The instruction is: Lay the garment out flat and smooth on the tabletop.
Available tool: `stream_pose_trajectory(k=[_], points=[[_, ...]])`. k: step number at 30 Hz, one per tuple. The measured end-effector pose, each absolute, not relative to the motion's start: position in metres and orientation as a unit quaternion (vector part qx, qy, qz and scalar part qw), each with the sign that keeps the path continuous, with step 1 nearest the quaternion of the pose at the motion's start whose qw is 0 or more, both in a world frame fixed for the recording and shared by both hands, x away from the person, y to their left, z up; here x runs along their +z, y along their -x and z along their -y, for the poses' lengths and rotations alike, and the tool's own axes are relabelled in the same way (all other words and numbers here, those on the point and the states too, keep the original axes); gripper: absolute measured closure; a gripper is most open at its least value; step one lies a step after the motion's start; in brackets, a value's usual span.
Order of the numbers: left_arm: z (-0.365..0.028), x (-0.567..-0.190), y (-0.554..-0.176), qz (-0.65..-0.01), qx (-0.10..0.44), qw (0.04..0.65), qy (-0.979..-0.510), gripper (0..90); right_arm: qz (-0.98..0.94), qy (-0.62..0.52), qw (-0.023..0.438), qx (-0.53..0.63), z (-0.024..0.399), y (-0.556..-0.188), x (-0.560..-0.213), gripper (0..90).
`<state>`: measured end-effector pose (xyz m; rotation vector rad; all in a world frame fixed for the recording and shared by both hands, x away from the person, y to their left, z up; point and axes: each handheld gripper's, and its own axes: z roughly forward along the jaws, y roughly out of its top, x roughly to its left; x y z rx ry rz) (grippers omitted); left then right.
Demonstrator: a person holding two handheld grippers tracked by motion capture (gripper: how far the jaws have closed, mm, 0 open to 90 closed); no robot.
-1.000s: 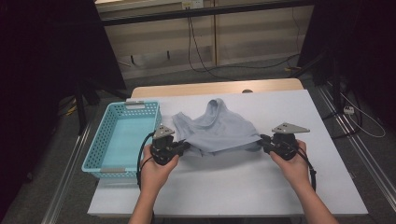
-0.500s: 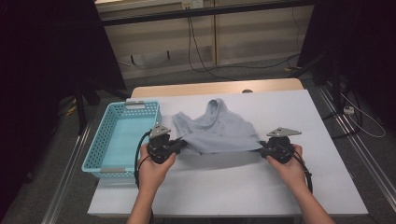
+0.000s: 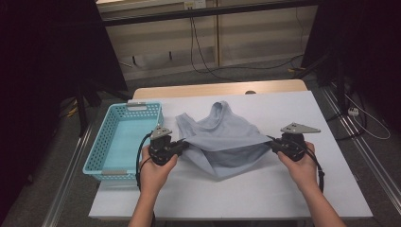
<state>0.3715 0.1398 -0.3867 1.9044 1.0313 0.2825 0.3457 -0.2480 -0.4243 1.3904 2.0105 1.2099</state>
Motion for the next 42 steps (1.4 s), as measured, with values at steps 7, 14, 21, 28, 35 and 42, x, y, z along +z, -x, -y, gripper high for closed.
stream_pose_trajectory(k=[7,14,21,28,35,42], points=[[-0.137,-0.388,-0.370,-0.419,0.106,0.458,-0.777,82.9,-0.731,-0.498,0.195,0.422,0.246,-0.346,-0.429,83.8],[-0.136,-0.389,-0.370,-0.415,0.097,0.451,-0.784,82.0,-0.743,-0.486,0.198,0.415,0.240,-0.347,-0.431,68.4],[-0.133,-0.391,-0.370,-0.415,0.091,0.446,-0.788,80.9,-0.753,-0.472,0.200,0.414,0.233,-0.346,-0.428,57.7],[-0.131,-0.393,-0.370,-0.413,0.088,0.441,-0.792,80.1,-0.759,-0.456,0.196,0.422,0.230,-0.346,-0.427,42.1],[-0.131,-0.394,-0.369,-0.411,0.085,0.437,-0.796,77.4,-0.756,-0.442,0.202,0.439,0.227,-0.344,-0.421,44.2],[-0.131,-0.394,-0.369,-0.414,0.082,0.437,-0.795,74.2,-0.752,-0.431,0.202,0.455,0.226,-0.343,-0.416,41.6]])
